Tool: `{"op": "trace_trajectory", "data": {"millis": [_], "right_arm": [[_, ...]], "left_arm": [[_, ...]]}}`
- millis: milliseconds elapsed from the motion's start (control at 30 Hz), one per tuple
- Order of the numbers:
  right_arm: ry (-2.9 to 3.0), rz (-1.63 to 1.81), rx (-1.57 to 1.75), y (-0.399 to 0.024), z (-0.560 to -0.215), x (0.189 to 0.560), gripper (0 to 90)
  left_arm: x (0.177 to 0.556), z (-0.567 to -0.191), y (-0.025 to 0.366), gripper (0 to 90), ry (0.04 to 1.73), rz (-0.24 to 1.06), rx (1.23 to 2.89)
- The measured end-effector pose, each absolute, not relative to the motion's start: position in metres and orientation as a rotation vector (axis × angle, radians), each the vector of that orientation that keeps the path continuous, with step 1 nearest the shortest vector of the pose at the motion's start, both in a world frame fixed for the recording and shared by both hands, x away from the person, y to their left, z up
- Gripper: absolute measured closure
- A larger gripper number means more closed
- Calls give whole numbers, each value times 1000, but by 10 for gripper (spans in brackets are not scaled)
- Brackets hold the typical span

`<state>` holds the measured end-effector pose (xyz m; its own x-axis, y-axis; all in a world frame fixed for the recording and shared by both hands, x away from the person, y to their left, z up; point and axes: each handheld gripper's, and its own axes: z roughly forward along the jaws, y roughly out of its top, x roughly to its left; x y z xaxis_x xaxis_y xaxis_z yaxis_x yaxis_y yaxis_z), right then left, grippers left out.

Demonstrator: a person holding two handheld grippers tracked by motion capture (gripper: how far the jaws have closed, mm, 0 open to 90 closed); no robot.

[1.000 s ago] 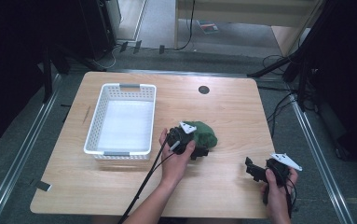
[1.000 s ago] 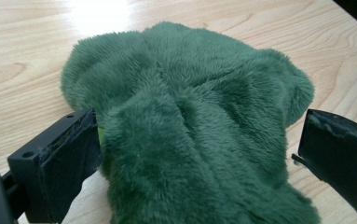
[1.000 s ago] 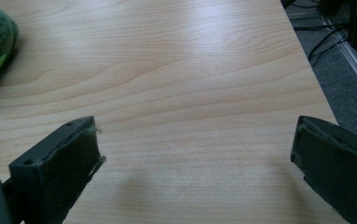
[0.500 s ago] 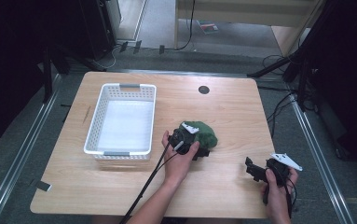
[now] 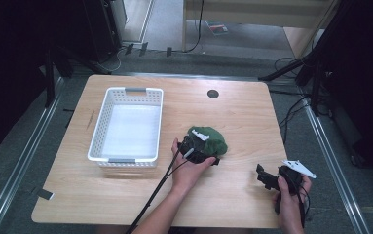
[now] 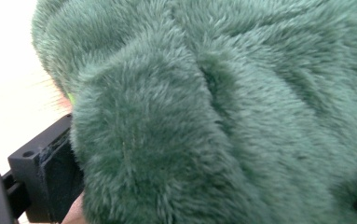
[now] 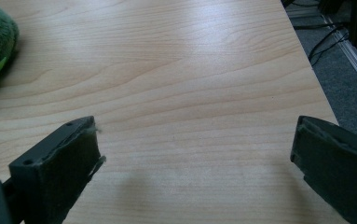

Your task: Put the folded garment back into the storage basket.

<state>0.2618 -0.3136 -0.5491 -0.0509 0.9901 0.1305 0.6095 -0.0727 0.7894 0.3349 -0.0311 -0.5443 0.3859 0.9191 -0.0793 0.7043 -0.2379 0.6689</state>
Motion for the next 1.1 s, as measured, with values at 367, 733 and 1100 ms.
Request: {"op": "trace_trajectory", "data": {"millis": [367, 733, 1100], "right_arm": [[1699, 979, 1723, -314, -549, 262, 11], [1700, 980, 1730, -315, -549, 262, 11], [1699, 980, 1727, -314, -549, 262, 11]], "left_arm": [[333, -539, -28, 158, 1346, 438, 2019], [332, -520, -15, 226, 1321, 443, 1959], [325, -488, -3, 225, 1264, 445, 1899]]}}
